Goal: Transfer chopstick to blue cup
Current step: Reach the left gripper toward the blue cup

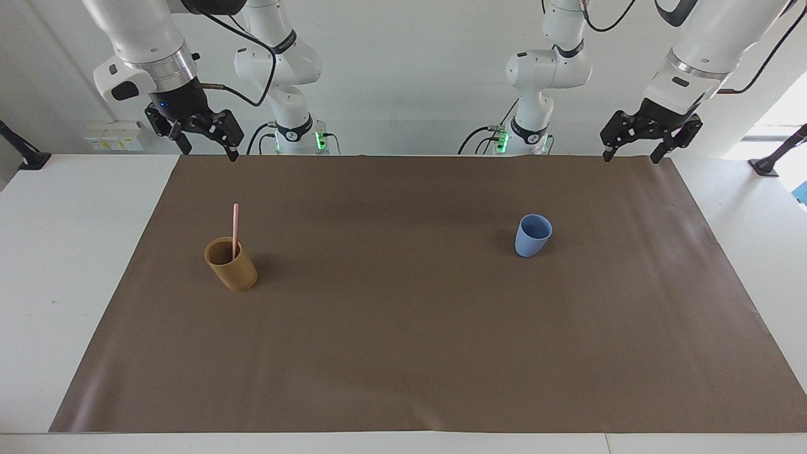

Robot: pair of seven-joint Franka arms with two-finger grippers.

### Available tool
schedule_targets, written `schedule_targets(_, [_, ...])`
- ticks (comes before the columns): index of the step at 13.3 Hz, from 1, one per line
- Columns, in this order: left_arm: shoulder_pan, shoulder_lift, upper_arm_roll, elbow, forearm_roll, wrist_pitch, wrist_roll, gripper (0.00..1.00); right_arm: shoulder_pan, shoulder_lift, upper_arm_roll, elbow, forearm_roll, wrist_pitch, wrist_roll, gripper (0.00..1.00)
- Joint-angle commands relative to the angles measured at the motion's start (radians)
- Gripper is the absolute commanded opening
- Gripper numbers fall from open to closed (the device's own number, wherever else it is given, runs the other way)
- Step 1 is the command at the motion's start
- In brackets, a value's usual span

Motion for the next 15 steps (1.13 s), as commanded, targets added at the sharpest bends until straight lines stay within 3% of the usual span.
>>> schedule_targets(1, [0.02,-0.019,-0.007,-0.01,-0.013,-0.006,0.02,1.0,-0.007,-0.026,0.003,-0.03,0.012,0.011,0.0,1.0])
schedule_targets(10, [0.028,-0.022,-0.007,-0.018,-0.014,-0.007,0.014,1.0,-0.011,-0.026,0.005,-0.03,0.012,0.024,-0.01,1.0])
schedule_targets(15, [0.028,-0.045,-0.007,-0.09,-0.016,0.037,0.014,1.0,-0.011,-0.026,0.005,-0.033,0.012,0.025,-0.006,1.0])
